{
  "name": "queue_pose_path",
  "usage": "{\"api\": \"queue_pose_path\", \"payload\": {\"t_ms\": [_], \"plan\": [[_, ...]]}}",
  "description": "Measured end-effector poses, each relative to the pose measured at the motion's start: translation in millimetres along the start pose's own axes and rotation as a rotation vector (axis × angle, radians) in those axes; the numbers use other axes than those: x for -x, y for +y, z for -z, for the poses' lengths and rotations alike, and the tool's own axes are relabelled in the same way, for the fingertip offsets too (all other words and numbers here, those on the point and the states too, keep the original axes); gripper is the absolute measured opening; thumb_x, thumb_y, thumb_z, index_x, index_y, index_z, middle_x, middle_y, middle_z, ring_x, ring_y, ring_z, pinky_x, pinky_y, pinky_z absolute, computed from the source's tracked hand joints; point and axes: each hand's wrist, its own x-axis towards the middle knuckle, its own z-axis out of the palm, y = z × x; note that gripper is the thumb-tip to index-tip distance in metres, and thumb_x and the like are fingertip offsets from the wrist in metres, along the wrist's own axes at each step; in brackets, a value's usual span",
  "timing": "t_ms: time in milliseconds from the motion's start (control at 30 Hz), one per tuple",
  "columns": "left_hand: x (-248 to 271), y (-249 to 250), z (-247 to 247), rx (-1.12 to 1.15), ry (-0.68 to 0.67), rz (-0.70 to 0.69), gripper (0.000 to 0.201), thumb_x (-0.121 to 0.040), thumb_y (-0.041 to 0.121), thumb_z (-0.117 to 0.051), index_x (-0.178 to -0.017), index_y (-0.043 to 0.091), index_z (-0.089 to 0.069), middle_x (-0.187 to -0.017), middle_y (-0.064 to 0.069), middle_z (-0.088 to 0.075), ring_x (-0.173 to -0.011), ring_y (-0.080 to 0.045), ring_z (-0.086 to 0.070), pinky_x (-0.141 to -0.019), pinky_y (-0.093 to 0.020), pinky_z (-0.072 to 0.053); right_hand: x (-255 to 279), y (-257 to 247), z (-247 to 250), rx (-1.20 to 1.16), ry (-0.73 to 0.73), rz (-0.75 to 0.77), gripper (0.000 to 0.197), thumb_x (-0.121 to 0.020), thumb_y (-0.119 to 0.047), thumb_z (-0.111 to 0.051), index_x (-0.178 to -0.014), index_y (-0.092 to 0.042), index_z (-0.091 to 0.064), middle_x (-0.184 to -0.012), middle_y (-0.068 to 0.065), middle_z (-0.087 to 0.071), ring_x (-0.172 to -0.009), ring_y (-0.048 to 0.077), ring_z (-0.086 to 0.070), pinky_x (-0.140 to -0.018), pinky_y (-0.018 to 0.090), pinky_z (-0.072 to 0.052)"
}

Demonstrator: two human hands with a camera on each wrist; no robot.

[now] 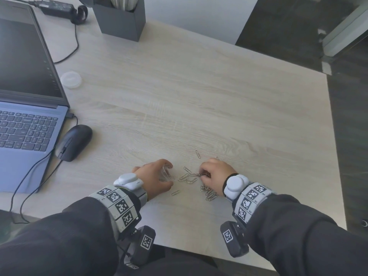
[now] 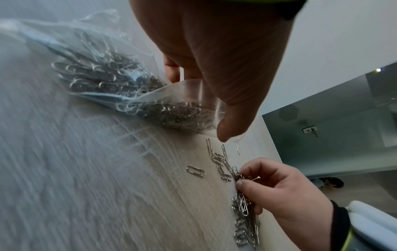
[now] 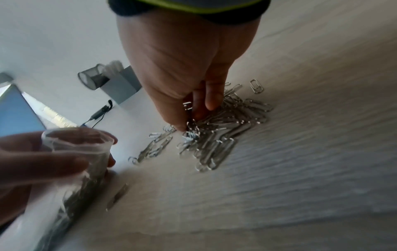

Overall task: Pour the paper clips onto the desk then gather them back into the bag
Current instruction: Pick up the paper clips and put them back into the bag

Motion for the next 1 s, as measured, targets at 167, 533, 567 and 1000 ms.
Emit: {"api": "queue_pose_path", "payload": {"t_ms": [167,533,567,1000], "plan": [[2,6,-1,-0.035,-0.01,-0.029,0.055,-0.08,0.046,-0.064,-0.132,0.042,-0.047,-0.121,0.019,-0.063,-0.115,-0.01,-0.059,-0.103,-0.033,-0.03,0,-1,7,-0.112,0.039,-0.128,0.012,-0.081,-0.016,-0.061,-0.089,-0.022,-0.068,-0.09,-0.006,-0.063,-0.09,0.016,-0.057,-0.078,0.027,-0.044],[6,12,-4,-0.029,0.015,-0.048,0.06,-0.078,0.042,-0.067,-0.134,0.042,-0.047,-0.123,0.017,-0.063,-0.12,-0.012,-0.055,-0.1,-0.034,-0.031,6,-49,17,-0.42,0.091,-0.059,0.011,-0.079,-0.019,-0.066,-0.08,-0.03,-0.067,-0.062,-0.018,-0.058,-0.051,-0.007,-0.052,-0.05,0.007,-0.038],[6,12,-4,-0.023,0.016,-0.051,0.06,-0.078,0.042,-0.068,-0.134,0.042,-0.047,-0.122,0.017,-0.063,-0.119,-0.011,-0.056,-0.099,-0.034,-0.031,6,-55,16,-0.438,0.085,-0.032,0.01,-0.079,-0.018,-0.066,-0.082,-0.028,-0.068,-0.063,-0.018,-0.059,-0.052,-0.007,-0.052,-0.05,0.007,-0.039],[5,10,-5,0.072,-0.015,-0.067,0.04,-0.069,0.044,-0.063,-0.108,0.043,-0.053,-0.095,0.019,-0.065,-0.095,-0.008,-0.06,-0.094,-0.037,-0.042,3,-82,4,-0.575,0.098,-0.013,0.009,-0.079,-0.024,-0.067,-0.086,-0.03,-0.07,-0.07,-0.013,-0.064,-0.06,-0.003,-0.054,-0.061,0.01,-0.041]]}}
